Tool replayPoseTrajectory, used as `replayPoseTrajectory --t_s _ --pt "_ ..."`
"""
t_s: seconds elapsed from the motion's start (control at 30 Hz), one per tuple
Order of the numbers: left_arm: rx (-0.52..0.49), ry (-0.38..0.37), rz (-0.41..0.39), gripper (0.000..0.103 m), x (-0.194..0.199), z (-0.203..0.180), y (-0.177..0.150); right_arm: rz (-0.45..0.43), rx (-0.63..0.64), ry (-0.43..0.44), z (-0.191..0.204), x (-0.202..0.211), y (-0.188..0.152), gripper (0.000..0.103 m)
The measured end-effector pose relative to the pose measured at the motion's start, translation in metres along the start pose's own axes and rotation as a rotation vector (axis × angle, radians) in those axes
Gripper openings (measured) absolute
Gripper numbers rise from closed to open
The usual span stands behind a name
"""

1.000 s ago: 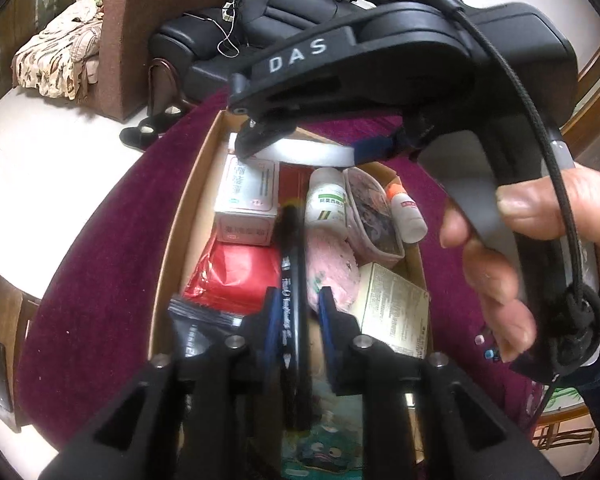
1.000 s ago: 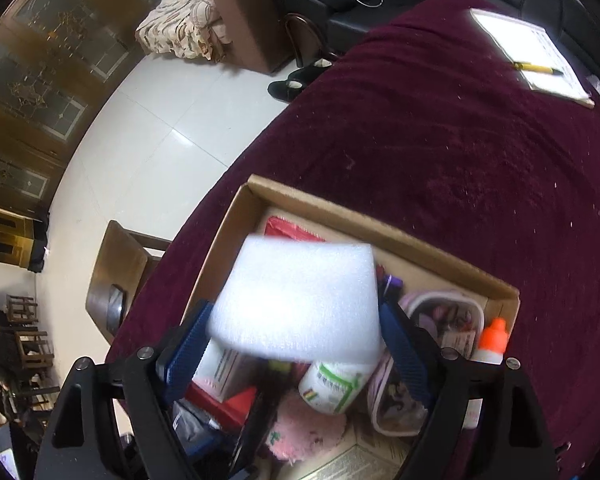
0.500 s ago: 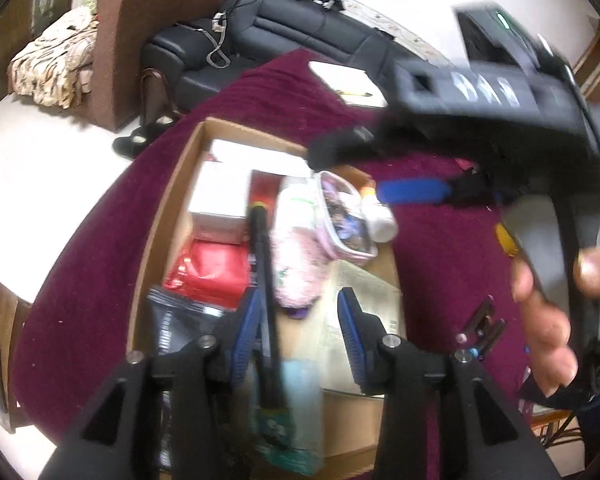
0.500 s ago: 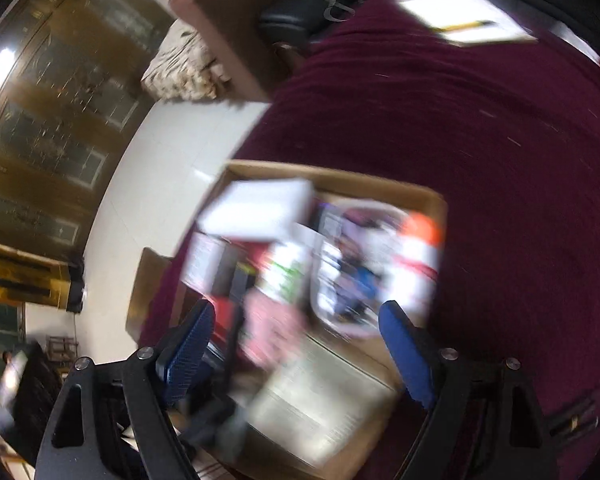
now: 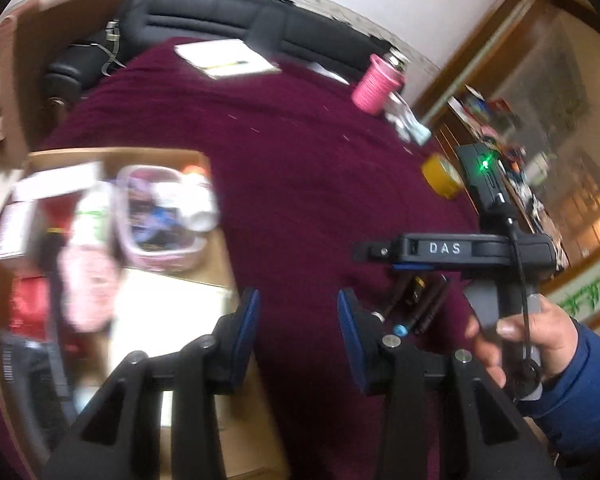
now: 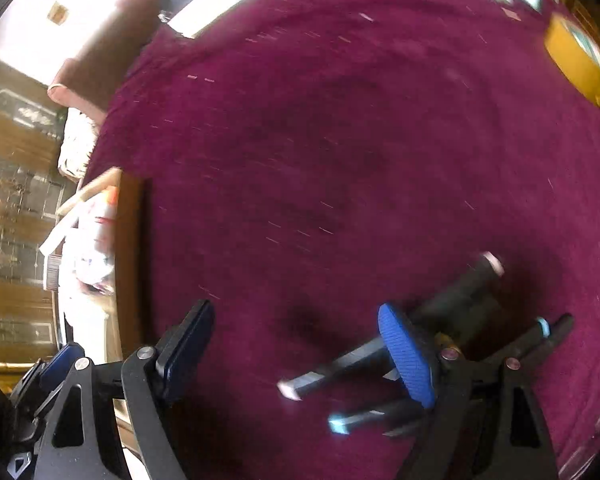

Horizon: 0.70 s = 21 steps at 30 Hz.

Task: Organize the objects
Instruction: 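Move both open tools back to the remaining black markers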

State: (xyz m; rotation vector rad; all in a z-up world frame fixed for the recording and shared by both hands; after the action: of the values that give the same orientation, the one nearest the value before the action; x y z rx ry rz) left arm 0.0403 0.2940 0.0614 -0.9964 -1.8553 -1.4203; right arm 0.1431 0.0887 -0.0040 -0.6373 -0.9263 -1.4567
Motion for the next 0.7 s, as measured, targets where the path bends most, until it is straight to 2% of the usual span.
replayPoseTrajectory --t_s 0.03,0.13,0.23,0.3,0.4,0.53,0.63,0.7 --pt "-0.014 -0.008 0.009 0.039 -0.004 -0.008 -0.001 -0.011 0.009 0.029 -0.003 0.005 -0.002 0.088" --pt "-0.054 -0.007 0.031 0.039 -0.013 -0.033 -0.005 0.024 0.030 0.034 -0.007 0.014 -0.010 0.088" --pt "-0.078 -0.011 0.059 0.039 -0.023 -0.050 -0.006 0.054 0.018 0.082 -0.018 0.025 -0.030 0.088" --pt "-0.114 -0.005 0.069 0.039 -0.029 -0.066 -0.008 0.080 -0.001 0.080 -0.039 0.031 -0.047 0.088" --pt "-0.140 -0.014 0.099 0.039 -0.040 -0.083 -0.013 0.046 -0.031 0.131 -0.061 0.052 -0.063 0.088" --pt "-0.220 -0.004 0.132 0.039 -0.063 -0.113 -0.017 -0.031 -0.086 0.146 -0.092 0.087 -0.081 0.088" --pt "-0.302 0.015 0.162 0.024 -0.082 -0.132 -0.015 -0.057 -0.107 0.152 -0.112 0.105 -0.090 0.088" --pt "-0.357 0.038 0.187 0.022 -0.094 -0.143 -0.013 -0.076 -0.121 0.151 -0.127 0.118 -0.095 0.088"
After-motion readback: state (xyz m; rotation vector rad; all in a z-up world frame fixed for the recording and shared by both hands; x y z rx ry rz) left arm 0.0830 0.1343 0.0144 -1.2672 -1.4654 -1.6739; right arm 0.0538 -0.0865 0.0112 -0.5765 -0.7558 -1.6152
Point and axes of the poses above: each gripper's, at about its wrist camera, not at the fingertips, and x roughly against the way its jaws point, z to its left, y to its top, the point moved 3 cm from there along -x, roughly the way its jaws point, and after that the axes turned 12 degrees about y, right-handed, at the moved point
